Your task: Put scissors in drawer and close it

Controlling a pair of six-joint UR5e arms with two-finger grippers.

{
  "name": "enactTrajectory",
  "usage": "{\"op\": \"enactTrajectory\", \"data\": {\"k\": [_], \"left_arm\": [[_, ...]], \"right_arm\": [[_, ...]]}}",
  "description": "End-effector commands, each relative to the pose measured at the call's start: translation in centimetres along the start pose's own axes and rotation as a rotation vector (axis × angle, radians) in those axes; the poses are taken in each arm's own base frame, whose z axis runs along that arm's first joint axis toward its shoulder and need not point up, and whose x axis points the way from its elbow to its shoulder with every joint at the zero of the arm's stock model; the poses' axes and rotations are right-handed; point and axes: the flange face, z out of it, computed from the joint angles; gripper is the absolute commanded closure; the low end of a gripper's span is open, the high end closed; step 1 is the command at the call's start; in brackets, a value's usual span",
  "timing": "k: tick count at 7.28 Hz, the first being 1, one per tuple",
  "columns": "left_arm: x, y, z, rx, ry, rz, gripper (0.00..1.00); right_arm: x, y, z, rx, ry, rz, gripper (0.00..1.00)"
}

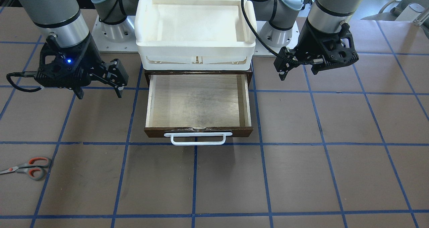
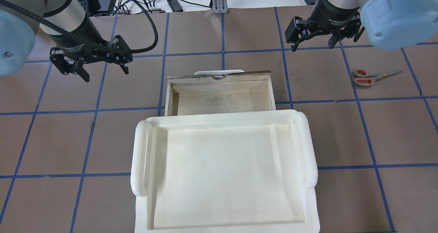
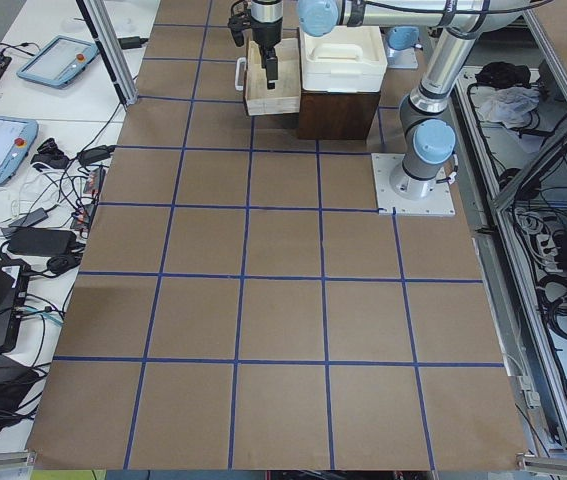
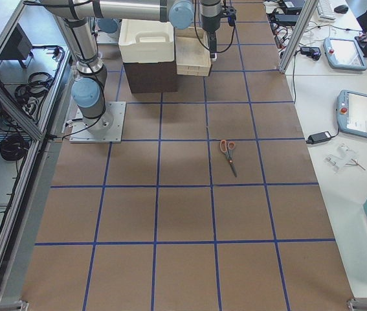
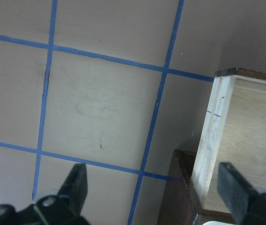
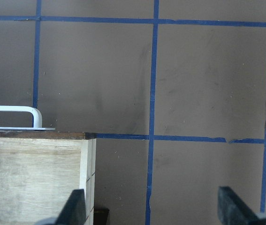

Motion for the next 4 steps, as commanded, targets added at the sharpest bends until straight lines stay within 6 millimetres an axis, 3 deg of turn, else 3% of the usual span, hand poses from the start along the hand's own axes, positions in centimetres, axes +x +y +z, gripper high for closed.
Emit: {"op": "enactTrajectory", "data": {"k": [1, 4], "left_arm": [[-0.04, 0.05, 0.02, -0.002, -0.001, -0.002, 0.0], [0.07, 0.03, 0.08, -0.003, 0.002, -0.005, 0.0]], "right_arm": [[0.05, 0.03, 0.05, -0.004, 0.006, 0.0, 0.0], [0.14, 0.05, 0.06, -0.005, 0.015, 0.002, 0.0]]}}
